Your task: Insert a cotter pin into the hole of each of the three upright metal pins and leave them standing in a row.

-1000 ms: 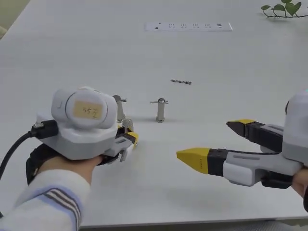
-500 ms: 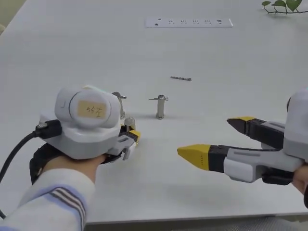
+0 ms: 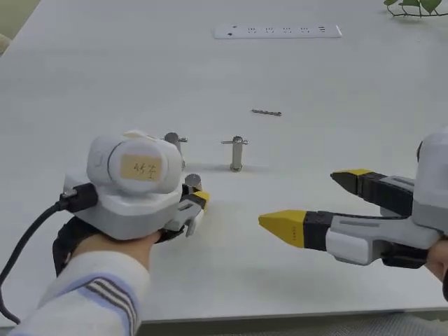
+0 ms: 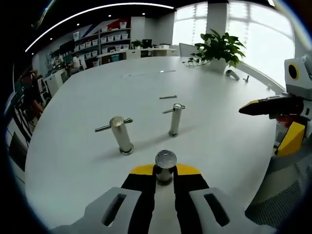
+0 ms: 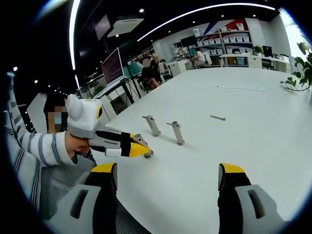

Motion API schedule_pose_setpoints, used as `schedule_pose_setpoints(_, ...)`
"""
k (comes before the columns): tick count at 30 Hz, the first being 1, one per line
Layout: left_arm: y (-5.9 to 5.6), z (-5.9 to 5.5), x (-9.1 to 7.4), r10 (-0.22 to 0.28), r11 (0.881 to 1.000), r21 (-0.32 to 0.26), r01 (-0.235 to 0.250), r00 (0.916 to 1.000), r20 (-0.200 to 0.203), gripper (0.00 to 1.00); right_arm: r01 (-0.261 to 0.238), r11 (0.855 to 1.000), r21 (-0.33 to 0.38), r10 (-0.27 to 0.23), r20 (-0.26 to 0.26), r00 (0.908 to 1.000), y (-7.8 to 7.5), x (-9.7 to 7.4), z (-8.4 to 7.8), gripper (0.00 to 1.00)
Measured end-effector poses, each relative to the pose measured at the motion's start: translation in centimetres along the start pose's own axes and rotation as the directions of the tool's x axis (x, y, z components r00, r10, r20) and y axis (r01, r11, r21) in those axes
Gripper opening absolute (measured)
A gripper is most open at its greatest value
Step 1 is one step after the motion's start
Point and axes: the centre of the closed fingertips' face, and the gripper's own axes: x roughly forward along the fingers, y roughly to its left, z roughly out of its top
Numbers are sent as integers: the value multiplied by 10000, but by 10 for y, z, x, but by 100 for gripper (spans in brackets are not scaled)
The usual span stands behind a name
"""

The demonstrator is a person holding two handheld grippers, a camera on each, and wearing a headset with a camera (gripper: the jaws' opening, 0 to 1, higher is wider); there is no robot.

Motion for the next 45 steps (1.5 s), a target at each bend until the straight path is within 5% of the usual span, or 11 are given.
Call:
schedule_pose_setpoints(5, 1, -1, 1, -19, 9972, -741, 18, 10000, -3, 11, -6, 10000, -12, 6, 22, 10000, 0, -1, 0, 84)
schedule_pose_setpoints(17, 0, -7, -3, -247, 9925, -1208, 205, 9991, -330, 12, -53, 10000, -8, 53, 51, 10000, 2, 0, 1, 84)
schedule_pose_setpoints(24, -7, -5, -14, -948, 9939, -594, 928, 9950, -326, 19, -92, 9999, -64, 92, -21, 10000, 3, 1, 0, 84)
schedule_pose_setpoints(28, -14, -5, -25, -1959, 9789, -678, 1926, 9795, -465, 24, -109, 9999, -62, 109, -4, 9999, 3, 0, 1, 84)
schedule_pose_setpoints(30, -14, -7, -32, -2297, 9732, -63, 2298, 9713, -611, 32, -99, 9999, -56, 99, -7, 10000, 3, 0, 2, 84)
schedule_pose_setpoints(33, -10, -6, -41, -2383, 9706, 229, 2397, 9699, -508, 45, -64, 9999, -143, 63, -81, 9999, 2, 0, 1, 84)
schedule_pose_setpoints(40, 1, -2, -59, -2676, 9629, 289, 2681, 9633, -204, 53, -41, 9997, -228, 36, -232, 9997, -1, -1, 0, 84)
schedule_pose_setpoints(45, 9, 10, -70, -2728, 9615, 478, 2706, 9609, 469, 71, -62, 9994, -328, 49, -382, 9993, -1, -2, -1, 83)
